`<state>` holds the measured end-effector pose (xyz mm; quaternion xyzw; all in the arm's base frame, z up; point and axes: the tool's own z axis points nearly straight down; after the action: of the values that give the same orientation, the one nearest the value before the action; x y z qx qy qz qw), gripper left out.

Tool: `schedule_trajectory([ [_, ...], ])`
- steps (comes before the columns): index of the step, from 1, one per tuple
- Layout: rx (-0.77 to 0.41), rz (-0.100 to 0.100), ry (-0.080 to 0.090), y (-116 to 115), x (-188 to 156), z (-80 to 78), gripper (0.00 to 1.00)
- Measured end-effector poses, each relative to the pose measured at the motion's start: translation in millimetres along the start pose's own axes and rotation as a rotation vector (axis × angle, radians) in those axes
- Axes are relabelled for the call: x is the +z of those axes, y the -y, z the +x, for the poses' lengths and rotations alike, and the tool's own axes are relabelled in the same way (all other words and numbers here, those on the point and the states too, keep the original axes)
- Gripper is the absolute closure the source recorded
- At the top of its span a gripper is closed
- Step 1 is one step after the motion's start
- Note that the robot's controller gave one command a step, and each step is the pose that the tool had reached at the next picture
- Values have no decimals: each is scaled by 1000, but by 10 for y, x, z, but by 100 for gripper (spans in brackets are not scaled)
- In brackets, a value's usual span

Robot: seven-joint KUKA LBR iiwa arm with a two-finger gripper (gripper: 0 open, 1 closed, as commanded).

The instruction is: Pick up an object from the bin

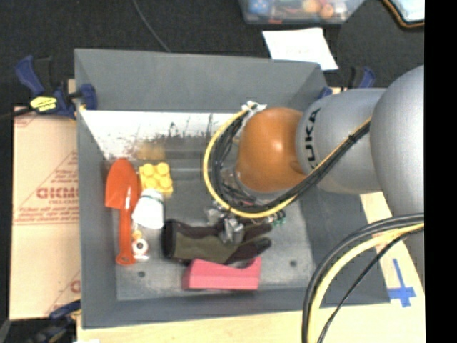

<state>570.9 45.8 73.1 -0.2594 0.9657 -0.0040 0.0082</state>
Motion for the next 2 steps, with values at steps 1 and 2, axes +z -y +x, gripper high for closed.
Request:
schedule_trajectory([
  [1, 0, 0, 0, 0, 0, 0, 100],
  [2, 3, 0, -2, 6, -267, 12, 100],
])
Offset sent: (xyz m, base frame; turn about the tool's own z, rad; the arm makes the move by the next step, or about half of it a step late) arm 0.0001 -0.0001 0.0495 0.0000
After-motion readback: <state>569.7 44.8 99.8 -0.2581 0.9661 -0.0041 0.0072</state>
